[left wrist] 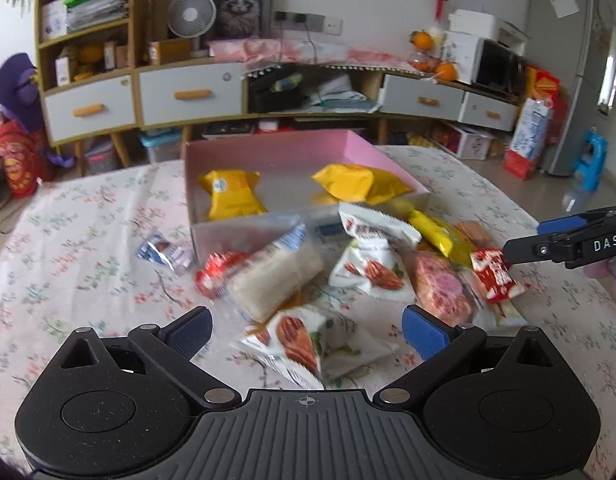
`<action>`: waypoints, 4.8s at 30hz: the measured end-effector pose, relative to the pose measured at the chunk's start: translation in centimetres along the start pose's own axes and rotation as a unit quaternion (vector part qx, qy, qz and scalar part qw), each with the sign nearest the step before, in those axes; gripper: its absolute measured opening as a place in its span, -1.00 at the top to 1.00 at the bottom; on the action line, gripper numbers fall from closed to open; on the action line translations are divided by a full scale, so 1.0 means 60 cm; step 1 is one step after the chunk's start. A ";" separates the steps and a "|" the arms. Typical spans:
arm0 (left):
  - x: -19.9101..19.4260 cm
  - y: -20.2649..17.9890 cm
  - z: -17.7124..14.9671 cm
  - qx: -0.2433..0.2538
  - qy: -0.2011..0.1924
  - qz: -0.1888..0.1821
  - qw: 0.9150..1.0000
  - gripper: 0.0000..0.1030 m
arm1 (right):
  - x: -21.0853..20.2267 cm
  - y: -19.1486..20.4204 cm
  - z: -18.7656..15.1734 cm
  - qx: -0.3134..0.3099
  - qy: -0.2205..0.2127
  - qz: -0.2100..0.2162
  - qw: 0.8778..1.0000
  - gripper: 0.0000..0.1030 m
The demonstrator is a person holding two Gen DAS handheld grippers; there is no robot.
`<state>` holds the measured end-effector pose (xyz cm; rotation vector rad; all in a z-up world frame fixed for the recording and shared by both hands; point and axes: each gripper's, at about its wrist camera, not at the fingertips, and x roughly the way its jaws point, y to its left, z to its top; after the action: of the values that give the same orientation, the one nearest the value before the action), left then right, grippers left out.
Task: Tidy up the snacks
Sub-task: 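Withdraw the left gripper from the box back over the snack pile, then grasp the pecan nut packet with the left gripper while the right gripper grasps the red candy packet, then lower the pecan packet into the box with the left gripper while the right places the red packet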
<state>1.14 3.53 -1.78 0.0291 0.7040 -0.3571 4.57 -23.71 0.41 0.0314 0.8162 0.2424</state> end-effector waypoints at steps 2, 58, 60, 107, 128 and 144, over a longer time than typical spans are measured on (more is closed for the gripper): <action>0.005 0.003 -0.009 0.002 0.003 -0.009 1.000 -0.97 | 0.002 -0.002 -0.007 -0.002 0.002 0.005 1.000 -0.99; 0.063 0.013 -0.003 -0.046 0.025 -0.062 0.997 -0.41 | 0.034 -0.007 -0.017 0.033 0.039 0.019 0.999 0.10; 0.058 0.004 -0.001 -0.054 0.005 -0.058 0.997 -0.64 | 0.034 -0.005 -0.016 0.030 0.038 0.019 0.999 0.10; 0.016 0.012 0.082 -0.169 0.005 0.002 0.986 0.05 | 0.031 0.057 0.070 0.030 -0.001 0.052 0.998 0.10; 0.170 0.075 0.157 -0.180 -0.025 0.012 0.983 0.04 | 0.170 0.052 0.140 0.053 0.008 0.033 0.998 0.11; 0.244 0.071 0.178 -0.128 -0.050 0.021 0.990 -0.01 | 0.205 0.040 0.156 0.064 -0.007 0.052 0.997 0.21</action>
<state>19.59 1.42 -3.33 -0.2170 0.6442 -0.2247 18.98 -17.96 -1.70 0.1970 0.8161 0.2874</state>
